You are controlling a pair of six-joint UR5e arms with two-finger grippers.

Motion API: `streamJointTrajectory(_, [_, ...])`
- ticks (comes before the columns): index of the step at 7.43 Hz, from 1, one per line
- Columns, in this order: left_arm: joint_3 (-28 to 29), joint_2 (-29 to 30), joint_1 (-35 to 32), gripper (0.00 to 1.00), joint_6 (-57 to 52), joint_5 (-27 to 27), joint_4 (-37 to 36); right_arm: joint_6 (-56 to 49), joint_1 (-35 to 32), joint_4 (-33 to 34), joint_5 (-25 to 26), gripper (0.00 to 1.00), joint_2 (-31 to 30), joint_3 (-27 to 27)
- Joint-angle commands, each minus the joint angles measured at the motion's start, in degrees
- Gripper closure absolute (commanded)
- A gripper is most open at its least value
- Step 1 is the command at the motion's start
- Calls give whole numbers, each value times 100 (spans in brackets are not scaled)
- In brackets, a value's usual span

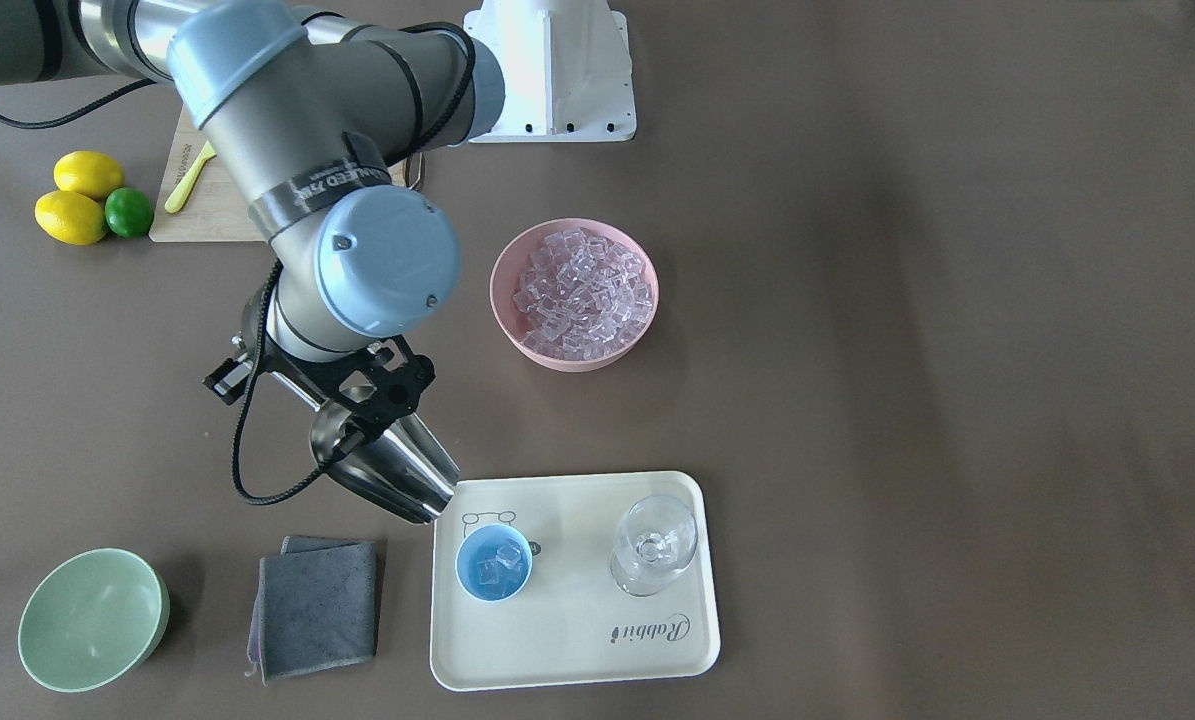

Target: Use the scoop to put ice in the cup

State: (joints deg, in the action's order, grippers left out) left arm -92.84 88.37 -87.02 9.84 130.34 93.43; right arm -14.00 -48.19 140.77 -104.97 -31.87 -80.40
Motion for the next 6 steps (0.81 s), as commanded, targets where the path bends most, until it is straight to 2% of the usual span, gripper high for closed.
streamJointTrajectory(1, [-6, -4, 0, 1, 0, 0, 0, 1726, -286, -40, -810, 100, -1973, -2385])
streamJointTrajectory(2, [-6, -4, 0, 1, 0, 0, 0, 2386, -679, -310, -1432, 100, -2563, -2567])
streamJointTrajectory(3, [-6, -4, 0, 1, 0, 0, 0, 2602, -988, -817, -1847, 100, -3178, -2542])
streamJointTrajectory(5, [-6, -4, 0, 1, 0, 0, 0, 2674, -1542, -1934, -2585, 100, -4532, -2551])
streamJointTrajectory(6, [-6, -4, 0, 1, 0, 0, 0, 2674, -1614, -2513, -2746, 100, -4964, -2351])
